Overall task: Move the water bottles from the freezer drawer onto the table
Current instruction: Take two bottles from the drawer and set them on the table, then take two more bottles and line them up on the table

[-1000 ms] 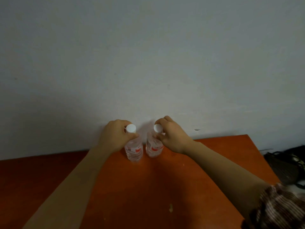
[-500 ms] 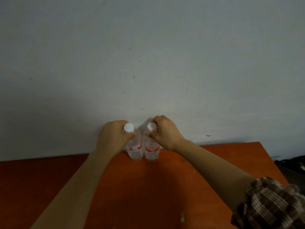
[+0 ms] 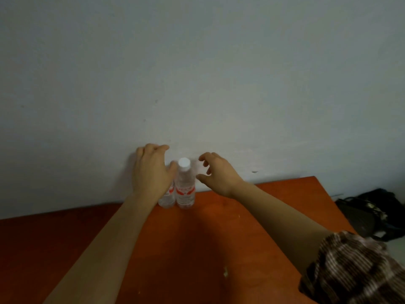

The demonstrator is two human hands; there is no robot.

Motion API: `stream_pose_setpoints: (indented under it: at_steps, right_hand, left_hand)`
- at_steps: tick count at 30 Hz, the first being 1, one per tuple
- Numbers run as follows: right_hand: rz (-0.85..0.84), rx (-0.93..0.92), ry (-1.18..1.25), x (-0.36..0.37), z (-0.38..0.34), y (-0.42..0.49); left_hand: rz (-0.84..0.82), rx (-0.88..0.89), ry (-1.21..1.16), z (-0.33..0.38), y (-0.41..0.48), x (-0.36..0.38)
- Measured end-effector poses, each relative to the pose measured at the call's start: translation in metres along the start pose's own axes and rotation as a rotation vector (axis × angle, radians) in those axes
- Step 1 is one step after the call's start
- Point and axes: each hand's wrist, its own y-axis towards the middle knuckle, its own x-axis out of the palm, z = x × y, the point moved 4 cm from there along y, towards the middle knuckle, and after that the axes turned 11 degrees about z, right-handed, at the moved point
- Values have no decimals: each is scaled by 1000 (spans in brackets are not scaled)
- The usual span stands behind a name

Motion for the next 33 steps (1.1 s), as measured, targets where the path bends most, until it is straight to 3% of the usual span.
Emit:
stream_pose_setpoints:
  at_steps: [3,10,16,22,27,33]
  right_hand:
    - [86,36,9,-32,24,-36]
    - [243,121,-162,-115,96,-169]
    - [281,463,-397,-195,184,-358]
    - [334,812,-528,-265,245,-584]
    - [362,1098,-590,-315,262,-779]
    - [431,1320,-660,-382,271,-948]
  left_hand:
    - [72,108,-121,47,-21,2]
    - [-182,306,-196,170,-114,50]
    - [-462,574,-150,314,-267,76]
    - [-615,837,-153,450,-450,65]
    - [-706,1017,-205,549,-610,33]
    - [-714,1237,-379,663,-766,-13]
